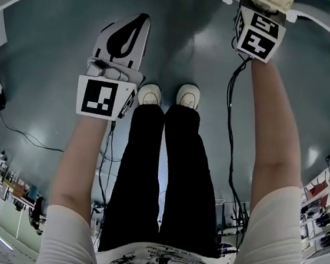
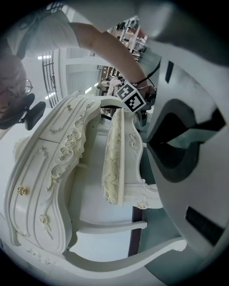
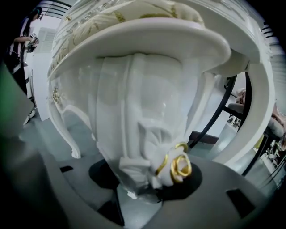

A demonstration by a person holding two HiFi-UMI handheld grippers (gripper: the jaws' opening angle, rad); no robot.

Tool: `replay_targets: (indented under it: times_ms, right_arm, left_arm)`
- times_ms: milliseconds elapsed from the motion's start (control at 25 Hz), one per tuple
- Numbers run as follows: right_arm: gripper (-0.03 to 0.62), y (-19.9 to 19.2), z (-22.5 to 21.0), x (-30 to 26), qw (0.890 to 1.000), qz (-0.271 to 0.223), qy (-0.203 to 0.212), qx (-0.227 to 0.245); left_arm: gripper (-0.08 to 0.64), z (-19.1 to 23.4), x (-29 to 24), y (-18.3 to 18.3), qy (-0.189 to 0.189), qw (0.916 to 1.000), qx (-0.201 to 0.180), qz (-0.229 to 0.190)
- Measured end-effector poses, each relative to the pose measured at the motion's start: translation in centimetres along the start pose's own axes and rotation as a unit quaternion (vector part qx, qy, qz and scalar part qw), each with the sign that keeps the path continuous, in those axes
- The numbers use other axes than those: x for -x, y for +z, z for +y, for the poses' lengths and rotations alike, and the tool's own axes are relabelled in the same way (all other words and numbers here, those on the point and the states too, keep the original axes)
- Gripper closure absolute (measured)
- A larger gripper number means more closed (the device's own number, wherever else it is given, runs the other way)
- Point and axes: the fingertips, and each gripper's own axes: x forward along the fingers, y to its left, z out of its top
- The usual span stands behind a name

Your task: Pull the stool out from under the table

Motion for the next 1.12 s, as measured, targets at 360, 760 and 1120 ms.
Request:
replay_targets:
  times_ms: [360,760,1120]
  right_arm:
    - [0.342,-1.9,1.7,2.6,1.000,0.009,0.007,-0.002]
    - [0.342,-5.6,4.7,7.9,1.000,0.015,0.026,0.010]
    - [0.342,-7.8,6.0,11.0,0.999,0.020,0.036,0.017]
  left_arm:
    - [0.540,-1.0,2.1,-0.9,-0.004,1.0000,-0.002,-0.009]
    - [0.540,-4.2,7.5,-3.5,-0.024,0.9995,-0.020,-0.001]
    - [0.540,-7.3,10.1,-4.0,-0.014,0.9997,-0.015,-0.015]
